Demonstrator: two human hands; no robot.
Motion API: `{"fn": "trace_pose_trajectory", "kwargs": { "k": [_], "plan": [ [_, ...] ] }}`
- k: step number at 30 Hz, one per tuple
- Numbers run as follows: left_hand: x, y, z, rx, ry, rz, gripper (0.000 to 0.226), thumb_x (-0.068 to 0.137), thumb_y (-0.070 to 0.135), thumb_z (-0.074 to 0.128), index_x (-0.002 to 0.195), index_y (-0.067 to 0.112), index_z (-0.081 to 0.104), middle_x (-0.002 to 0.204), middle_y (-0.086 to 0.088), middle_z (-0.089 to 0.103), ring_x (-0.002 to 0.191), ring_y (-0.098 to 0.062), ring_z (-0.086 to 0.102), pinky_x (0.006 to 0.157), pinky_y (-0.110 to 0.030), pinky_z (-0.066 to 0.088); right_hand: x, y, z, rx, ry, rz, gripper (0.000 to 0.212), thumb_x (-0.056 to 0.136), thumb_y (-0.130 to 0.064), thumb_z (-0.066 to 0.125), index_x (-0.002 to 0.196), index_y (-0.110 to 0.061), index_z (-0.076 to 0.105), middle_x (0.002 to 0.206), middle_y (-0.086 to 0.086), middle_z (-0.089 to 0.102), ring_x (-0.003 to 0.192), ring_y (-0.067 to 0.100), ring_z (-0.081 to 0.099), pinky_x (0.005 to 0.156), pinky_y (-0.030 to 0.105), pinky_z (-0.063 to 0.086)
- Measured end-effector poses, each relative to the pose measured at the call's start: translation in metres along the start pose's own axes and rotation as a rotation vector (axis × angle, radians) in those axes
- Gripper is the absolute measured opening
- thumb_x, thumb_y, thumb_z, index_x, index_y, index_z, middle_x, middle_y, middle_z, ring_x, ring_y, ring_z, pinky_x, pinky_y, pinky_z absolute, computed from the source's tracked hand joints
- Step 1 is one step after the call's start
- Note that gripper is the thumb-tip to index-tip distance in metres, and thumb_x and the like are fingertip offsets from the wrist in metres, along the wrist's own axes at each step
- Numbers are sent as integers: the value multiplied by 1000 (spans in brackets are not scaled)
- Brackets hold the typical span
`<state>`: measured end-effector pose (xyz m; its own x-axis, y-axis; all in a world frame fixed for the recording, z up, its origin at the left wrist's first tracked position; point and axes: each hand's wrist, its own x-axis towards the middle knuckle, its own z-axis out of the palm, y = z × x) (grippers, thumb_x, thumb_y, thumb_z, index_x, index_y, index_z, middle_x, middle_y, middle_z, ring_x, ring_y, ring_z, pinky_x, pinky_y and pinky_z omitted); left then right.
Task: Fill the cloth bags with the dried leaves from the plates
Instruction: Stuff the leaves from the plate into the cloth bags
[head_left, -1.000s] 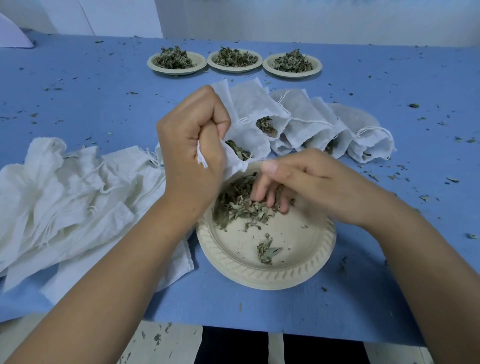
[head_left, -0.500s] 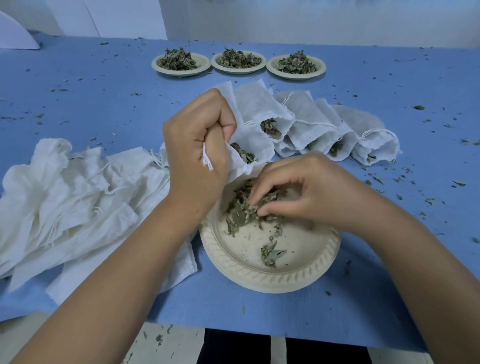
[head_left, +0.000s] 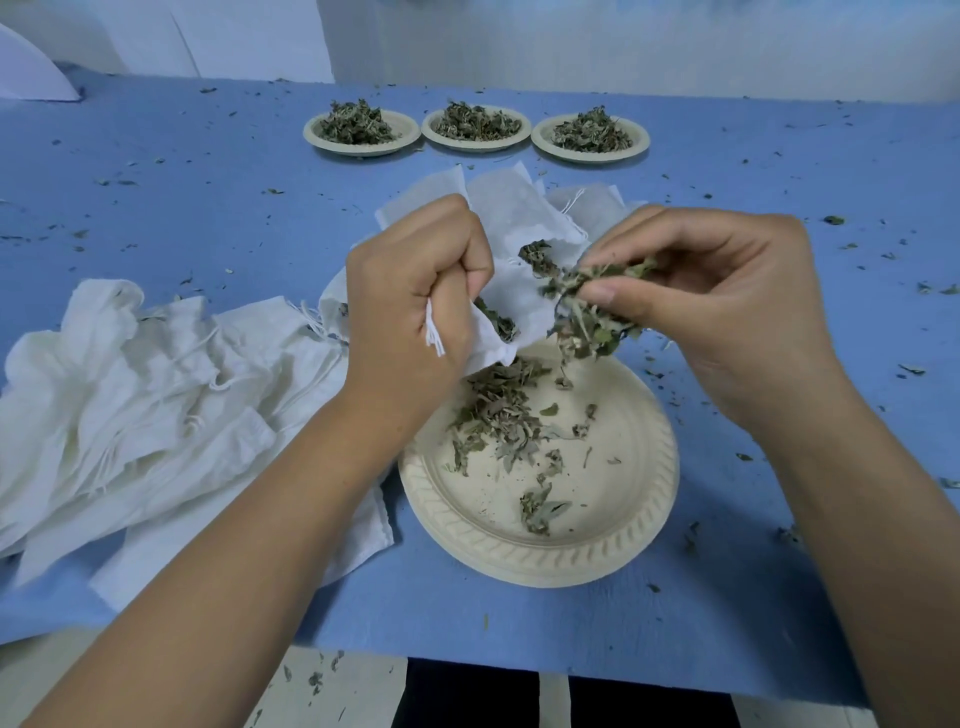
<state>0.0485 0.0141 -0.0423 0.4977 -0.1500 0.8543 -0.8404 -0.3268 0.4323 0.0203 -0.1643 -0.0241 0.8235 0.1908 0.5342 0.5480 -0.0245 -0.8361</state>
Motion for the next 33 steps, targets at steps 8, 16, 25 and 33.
{"fn": "trace_pose_trajectory", "kwargs": {
  "k": [8, 16, 25, 33],
  "plan": [
    [-1, 3, 3, -35, -103, 74, 27, 67, -13, 31, 57, 9, 44, 59, -4, 36, 54, -14, 30, 55, -19, 24, -13, 16, 32, -504, 19, -306, 7, 78, 2, 74, 85, -2, 73, 83, 9, 70, 79, 18, 67, 74, 25, 52],
    [-1, 0, 0, -3, -62, 29, 26, 70, -11, 31, 58, 8, 45, 56, -10, 39, 54, -15, 31, 54, -22, 24, -6, 9, 13, -613, -308, -217, 37, 78, -11, 74, 113, -8, 63, 113, 5, 53, 107, 14, 51, 93, 21, 40],
    [0, 2, 1, -24, -104, 54, 30, 68, -13, 31, 61, 14, 42, 58, -4, 36, 54, -15, 30, 53, -22, 24, -8, 10, 17, -437, -16, -313, 8, 79, 3, 74, 85, -2, 71, 86, 13, 61, 78, 16, 61, 73, 16, 46],
    [-2, 3, 3, -43, -84, 75, 29, 66, -14, 30, 61, 13, 40, 62, 1, 34, 56, -10, 28, 56, -17, 23, -11, 17, 25, -607, -60, -352, 23, 93, -4, 52, 85, -2, 73, 85, 3, 71, 82, 15, 66, 79, 34, 49]
  ]
}}
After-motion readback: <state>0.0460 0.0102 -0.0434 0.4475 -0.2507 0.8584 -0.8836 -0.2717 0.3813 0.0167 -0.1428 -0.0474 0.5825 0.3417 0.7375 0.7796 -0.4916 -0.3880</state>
